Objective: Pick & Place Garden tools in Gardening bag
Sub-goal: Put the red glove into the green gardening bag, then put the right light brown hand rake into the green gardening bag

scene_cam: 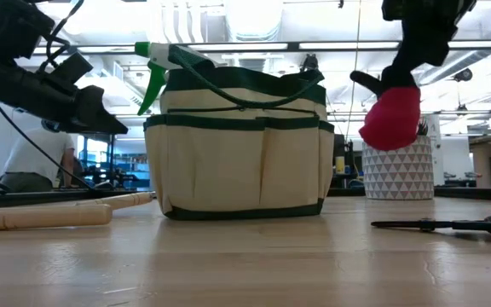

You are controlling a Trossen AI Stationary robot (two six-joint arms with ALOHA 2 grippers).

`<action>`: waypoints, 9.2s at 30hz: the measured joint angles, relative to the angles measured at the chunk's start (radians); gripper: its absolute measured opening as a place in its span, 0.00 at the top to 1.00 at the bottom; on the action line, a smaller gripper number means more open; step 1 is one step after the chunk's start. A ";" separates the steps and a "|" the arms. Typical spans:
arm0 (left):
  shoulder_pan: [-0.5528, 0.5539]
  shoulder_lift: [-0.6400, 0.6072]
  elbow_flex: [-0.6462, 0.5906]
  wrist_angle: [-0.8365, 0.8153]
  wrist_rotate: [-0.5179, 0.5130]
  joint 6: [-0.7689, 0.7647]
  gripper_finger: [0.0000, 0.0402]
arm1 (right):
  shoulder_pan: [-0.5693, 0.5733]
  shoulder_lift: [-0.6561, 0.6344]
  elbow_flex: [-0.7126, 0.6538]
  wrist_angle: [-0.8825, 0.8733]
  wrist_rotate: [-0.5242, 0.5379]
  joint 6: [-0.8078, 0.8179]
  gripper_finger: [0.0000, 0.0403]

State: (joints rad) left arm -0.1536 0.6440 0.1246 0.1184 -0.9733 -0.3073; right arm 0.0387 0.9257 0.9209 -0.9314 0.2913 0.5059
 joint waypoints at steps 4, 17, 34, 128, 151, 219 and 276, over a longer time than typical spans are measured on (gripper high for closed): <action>0.000 0.000 0.000 0.000 0.000 0.000 0.54 | 0.028 0.000 0.022 0.000 -0.001 -0.008 0.98; 0.000 0.000 0.000 0.000 0.000 0.000 0.54 | 0.148 0.056 0.219 0.012 0.118 -0.125 0.98; 0.000 0.000 0.000 0.000 0.000 0.000 0.54 | 0.241 0.388 0.443 0.056 0.209 -0.289 0.98; 0.000 0.002 0.000 -0.002 0.000 0.000 0.54 | 0.273 0.712 0.337 0.367 0.242 -0.267 0.98; 0.000 0.002 0.000 -0.001 0.000 0.000 0.54 | 0.276 0.713 0.297 0.450 0.071 -0.280 0.98; 0.000 0.002 0.000 -0.006 0.004 0.000 0.54 | 0.245 0.465 0.298 0.215 0.039 -0.167 0.78; 0.000 0.007 0.000 -0.008 0.004 -0.003 0.54 | 0.291 0.737 0.275 0.051 -0.588 0.199 0.86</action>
State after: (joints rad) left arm -0.1539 0.6506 0.1246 0.1108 -0.9695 -0.3107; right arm 0.3298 1.6622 1.1963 -0.8803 -0.2968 0.7052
